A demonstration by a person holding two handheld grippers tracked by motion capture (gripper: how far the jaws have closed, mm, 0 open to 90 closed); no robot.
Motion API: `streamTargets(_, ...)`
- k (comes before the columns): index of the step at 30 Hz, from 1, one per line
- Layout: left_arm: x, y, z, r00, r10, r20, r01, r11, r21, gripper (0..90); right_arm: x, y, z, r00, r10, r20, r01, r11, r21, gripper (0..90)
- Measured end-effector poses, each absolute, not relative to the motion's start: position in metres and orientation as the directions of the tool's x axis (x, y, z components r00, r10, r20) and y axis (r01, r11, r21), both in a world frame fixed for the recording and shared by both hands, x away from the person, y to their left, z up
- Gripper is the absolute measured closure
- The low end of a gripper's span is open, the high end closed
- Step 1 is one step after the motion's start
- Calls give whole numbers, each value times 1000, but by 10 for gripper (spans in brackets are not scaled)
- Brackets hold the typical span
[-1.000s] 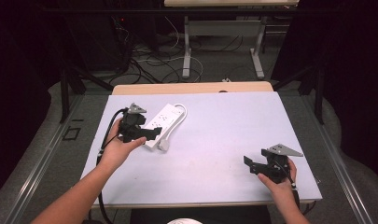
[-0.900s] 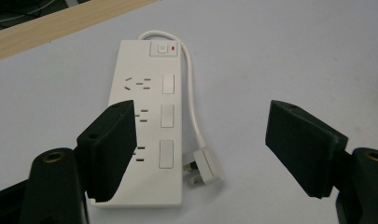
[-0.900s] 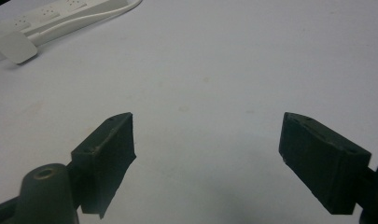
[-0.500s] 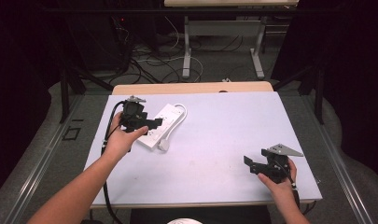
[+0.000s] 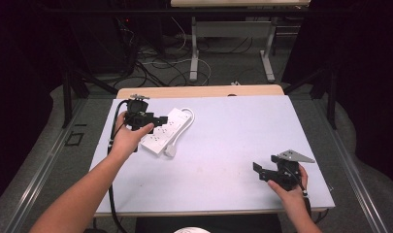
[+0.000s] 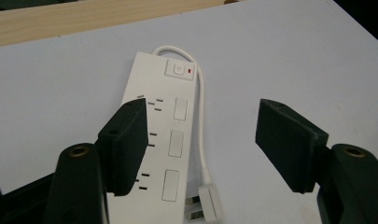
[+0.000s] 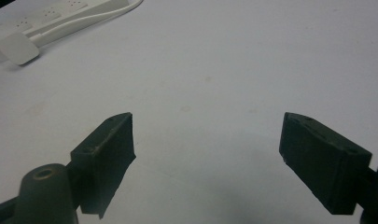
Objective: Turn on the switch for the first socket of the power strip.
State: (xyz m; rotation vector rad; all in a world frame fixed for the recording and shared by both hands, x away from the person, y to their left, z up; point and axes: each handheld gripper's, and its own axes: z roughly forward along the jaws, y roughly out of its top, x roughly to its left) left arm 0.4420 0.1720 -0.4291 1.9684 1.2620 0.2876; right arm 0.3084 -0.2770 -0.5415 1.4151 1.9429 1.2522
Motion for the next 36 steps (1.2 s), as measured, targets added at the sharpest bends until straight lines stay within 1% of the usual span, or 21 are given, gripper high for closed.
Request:
streamTargets(8,451,169,-432,478,853,-210,680,-208,703,404,308,-277,-542,-387,907,167,524,67,849,172)
streamTargets(21,465,160,-433,468,857,-216,681,-194,706,431,309,-277,-542,-387,906,169,526,66,848,172)
streamTargets(36,481,140,-441,469,866,-176,666,-216,714,467,309,-278,-542,-388,906,168,525,68,848,172)
